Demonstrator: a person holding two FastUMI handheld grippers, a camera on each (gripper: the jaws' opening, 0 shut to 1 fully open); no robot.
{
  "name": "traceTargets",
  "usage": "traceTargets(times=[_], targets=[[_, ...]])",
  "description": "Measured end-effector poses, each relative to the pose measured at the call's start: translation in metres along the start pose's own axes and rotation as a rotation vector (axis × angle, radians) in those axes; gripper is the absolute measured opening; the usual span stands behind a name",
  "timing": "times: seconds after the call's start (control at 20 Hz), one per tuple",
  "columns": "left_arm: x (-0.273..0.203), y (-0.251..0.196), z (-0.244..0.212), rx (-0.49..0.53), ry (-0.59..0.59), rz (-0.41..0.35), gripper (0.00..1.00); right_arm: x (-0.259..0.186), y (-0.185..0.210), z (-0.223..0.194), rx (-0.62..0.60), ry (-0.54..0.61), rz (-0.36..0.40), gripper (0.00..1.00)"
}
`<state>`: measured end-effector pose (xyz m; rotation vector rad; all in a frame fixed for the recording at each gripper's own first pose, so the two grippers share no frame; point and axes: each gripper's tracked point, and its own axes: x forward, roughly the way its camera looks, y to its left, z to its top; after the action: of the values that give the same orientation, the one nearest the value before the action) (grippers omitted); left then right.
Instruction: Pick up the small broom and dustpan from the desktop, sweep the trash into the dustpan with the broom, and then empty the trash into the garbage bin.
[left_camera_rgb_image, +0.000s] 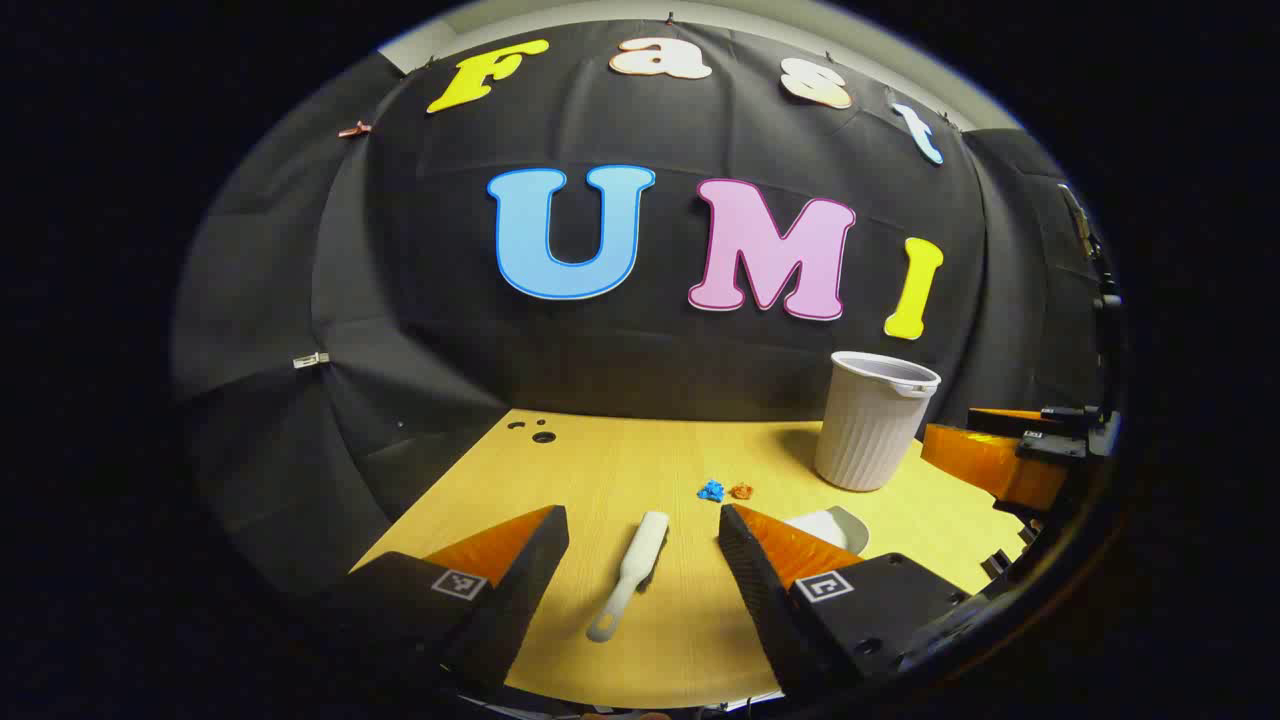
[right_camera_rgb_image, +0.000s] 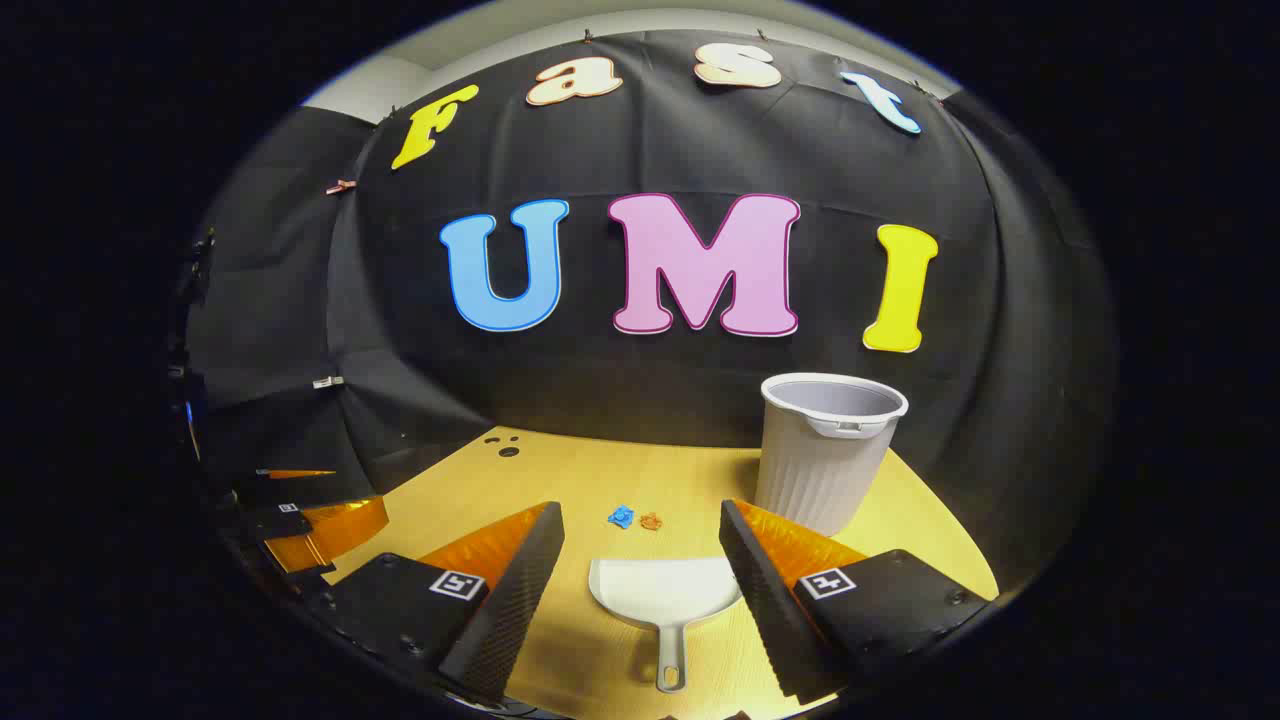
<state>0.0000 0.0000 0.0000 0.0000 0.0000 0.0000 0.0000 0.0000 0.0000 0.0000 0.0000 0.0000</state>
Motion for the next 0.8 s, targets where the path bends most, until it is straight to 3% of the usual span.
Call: traceTargets(times=[0.8], targets=[[0.019,0.019,-0.020,-0.023,0.093,-0.023,0.96,0.003,-0.015,-0.035,0.023,0.130,-0.027,0.98]])
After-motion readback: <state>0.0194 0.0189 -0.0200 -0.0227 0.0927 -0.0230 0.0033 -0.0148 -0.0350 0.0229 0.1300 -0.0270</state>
